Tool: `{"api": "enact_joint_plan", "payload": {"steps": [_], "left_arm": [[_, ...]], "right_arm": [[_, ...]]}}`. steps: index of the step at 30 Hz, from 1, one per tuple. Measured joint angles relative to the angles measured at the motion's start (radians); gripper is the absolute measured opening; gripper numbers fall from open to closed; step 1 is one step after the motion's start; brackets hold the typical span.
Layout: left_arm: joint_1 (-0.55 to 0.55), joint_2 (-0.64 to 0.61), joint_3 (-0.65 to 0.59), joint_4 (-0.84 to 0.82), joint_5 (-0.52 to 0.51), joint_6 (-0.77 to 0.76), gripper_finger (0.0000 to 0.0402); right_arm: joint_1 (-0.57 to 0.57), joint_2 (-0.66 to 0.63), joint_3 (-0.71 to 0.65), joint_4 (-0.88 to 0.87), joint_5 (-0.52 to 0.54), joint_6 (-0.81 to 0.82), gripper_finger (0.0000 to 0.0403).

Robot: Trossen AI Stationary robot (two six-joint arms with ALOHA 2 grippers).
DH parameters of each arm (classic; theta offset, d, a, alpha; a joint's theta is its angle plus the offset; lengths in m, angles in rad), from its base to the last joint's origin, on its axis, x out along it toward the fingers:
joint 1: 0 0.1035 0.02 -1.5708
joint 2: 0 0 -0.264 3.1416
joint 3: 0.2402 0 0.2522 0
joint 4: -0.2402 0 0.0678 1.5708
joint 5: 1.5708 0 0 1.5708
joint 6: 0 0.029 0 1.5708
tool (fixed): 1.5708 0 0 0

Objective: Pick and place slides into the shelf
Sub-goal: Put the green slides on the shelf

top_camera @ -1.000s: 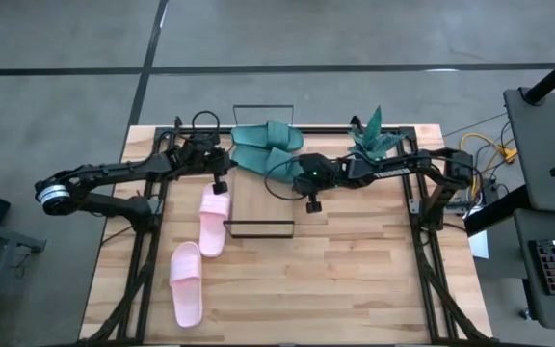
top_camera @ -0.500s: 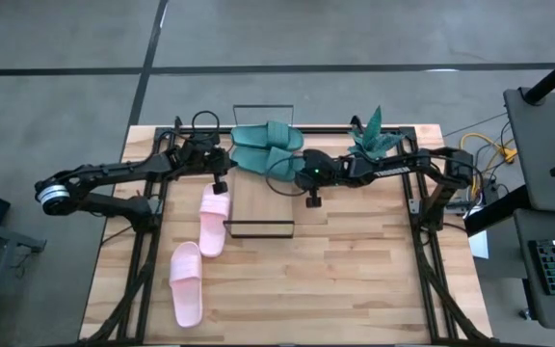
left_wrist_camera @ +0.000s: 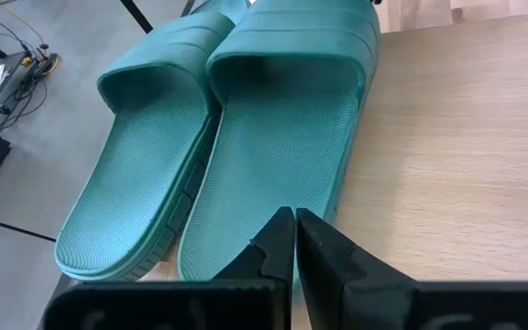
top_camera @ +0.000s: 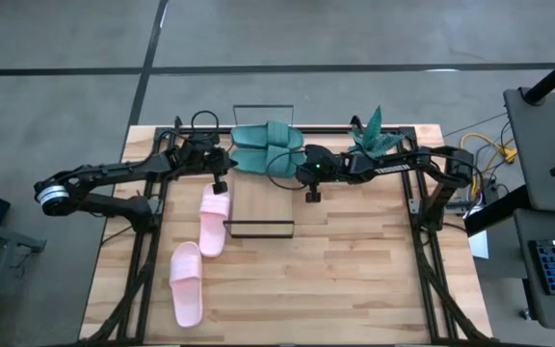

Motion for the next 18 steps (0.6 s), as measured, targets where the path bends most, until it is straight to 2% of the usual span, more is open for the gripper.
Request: {"api": "enact_joint_plan", "payload": {"steps": [13,18], "left_arm": [[0.000,-0.007,0.001,-0.007,0.000,0.000,0.0000],[0.000,-0.034,0.001,-0.026,0.000,0.000,0.0000]], "right_arm": [[-0.015,0.000,0.000,0.001,-0.031,0.040,0.0011],[-0.013,-0.015,0.002,-0.012,-0.064,0.043,0.0045]]}}
